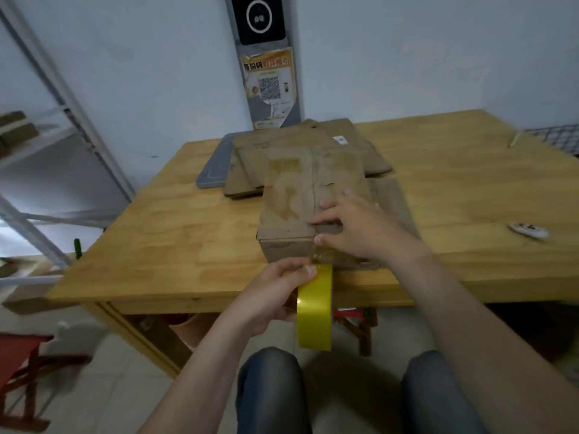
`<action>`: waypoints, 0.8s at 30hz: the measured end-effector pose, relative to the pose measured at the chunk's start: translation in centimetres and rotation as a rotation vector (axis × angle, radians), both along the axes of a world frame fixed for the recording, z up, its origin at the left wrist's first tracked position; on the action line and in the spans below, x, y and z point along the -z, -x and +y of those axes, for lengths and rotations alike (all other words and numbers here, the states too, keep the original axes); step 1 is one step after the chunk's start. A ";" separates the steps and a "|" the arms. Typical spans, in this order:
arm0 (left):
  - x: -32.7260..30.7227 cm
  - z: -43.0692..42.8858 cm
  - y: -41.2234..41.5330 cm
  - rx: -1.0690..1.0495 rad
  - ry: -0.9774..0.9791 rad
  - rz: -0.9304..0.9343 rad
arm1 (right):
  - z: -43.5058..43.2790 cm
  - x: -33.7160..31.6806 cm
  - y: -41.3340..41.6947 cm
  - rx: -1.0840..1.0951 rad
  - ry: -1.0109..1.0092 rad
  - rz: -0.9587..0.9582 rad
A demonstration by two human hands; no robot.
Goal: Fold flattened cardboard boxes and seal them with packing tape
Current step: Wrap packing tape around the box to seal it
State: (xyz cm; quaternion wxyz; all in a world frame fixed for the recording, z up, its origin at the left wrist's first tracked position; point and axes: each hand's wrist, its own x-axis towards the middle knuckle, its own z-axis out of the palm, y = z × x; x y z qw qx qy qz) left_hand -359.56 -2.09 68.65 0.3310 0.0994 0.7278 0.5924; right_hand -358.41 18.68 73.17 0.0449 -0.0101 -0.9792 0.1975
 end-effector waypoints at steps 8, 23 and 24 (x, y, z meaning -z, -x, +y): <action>0.3 0.9 -0.6 0.031 0.111 -0.021 | -0.1 0.0 -0.1 -0.020 -0.018 -0.010; 1.2 0.9 -1.8 -0.128 -0.014 -0.071 | -1.0 1.2 -0.6 -0.003 -0.245 0.133; 1.3 1.0 -1.7 -0.126 -0.023 -0.071 | -0.8 1.3 -0.6 -0.003 -0.246 0.122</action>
